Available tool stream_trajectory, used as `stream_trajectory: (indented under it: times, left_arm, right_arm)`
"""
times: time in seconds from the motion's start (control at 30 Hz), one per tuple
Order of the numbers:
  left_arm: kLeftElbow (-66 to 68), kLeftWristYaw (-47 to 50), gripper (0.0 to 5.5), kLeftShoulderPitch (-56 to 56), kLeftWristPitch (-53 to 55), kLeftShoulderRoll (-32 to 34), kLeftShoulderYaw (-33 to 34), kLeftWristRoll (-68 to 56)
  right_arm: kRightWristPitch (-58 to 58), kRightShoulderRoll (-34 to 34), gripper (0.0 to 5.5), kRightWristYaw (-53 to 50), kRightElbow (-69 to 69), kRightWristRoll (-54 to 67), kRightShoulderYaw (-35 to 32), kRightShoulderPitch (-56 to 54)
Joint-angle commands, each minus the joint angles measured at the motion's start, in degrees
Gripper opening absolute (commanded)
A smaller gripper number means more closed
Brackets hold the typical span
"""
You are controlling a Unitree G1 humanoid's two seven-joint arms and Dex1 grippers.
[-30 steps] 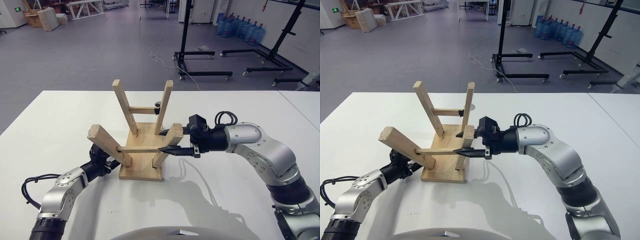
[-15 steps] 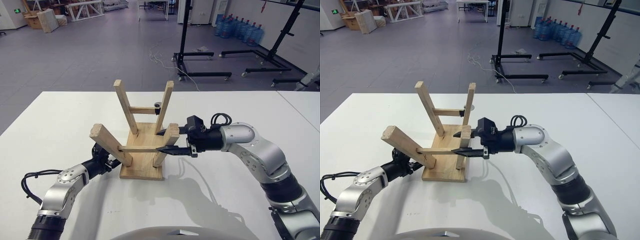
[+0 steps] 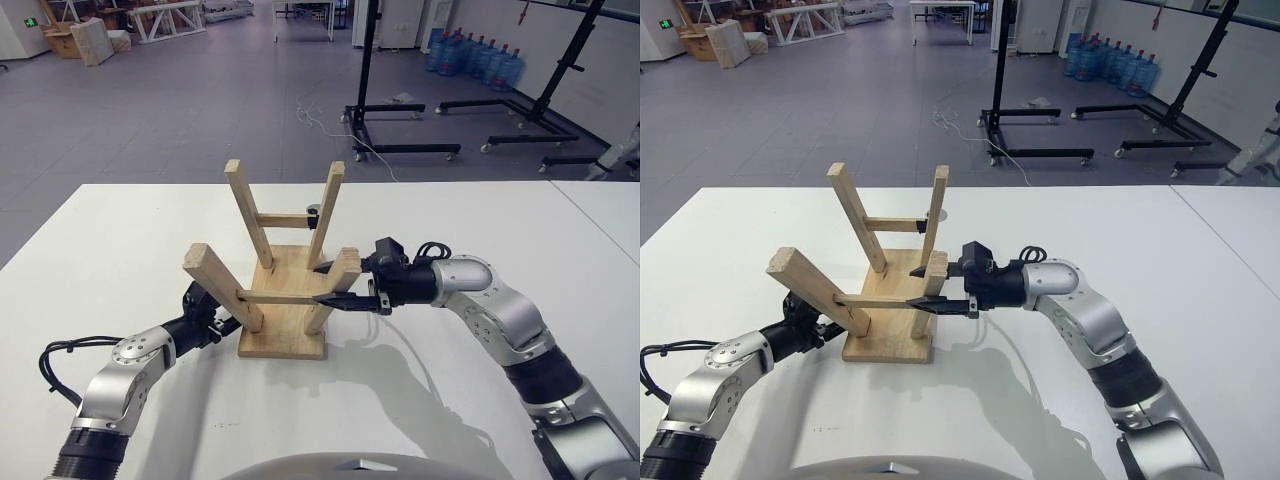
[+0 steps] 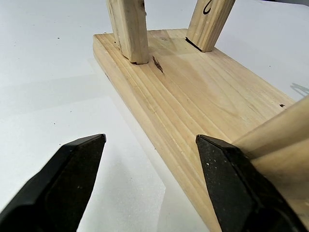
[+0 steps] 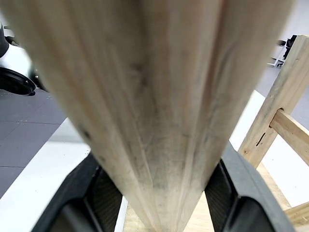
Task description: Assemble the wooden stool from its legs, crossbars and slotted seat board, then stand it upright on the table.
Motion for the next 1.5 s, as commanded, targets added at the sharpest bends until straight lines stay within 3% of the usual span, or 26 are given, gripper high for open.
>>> stream_trajectory:
  times: [0.03,0.4,0.43,0.8,1.13,1.4,1.5]
  left_arm:
    - [0.68,-2.77,3.45,2.9,4.59,-0.17,-4.82,1.14]
    - [0.71,-3.53,3.45,2.98,5.02,0.44,-5.28,1.41]
    - [0.72,-3.57,3.45,3.04,5.03,0.5,-5.26,1.43]
    - [-1.28,-2.94,3.45,3.64,6.14,0.83,-4.5,0.96]
    - [-5.65,5.28,3.45,1.9,9.39,-2.6,-2.78,1.28]
    - [-7.18,9.52,3.45,2.45,11.19,-6.14,-5.04,2.46]
    - [-6.93,9.97,3.45,2.57,11.11,-6.51,-4.91,2.32]
  right_arm:
    - [6.7,-3.57,2.04,-0.09,9.61,-9.99,10.5,10.65]
    - [8.12,-4.82,2.05,2.55,10.72,-3.63,9.56,13.0]
    - [7.7,-4.65,2.43,2.08,9.84,-3.41,9.06,12.96]
    - [8.36,-3.6,4.29,-1.73,1.78,-2.56,0.07,13.96]
    - [0.68,-4.13,4.29,-6.3,5.11,-10.38,-7.32,14.61]
    - [-3.81,-1.42,4.29,-8.1,10.86,-21.58,-1.7,11.38]
    - [-5.58,3.64,4.29,-10.68,17.63,-26.25,1.76,7.09]
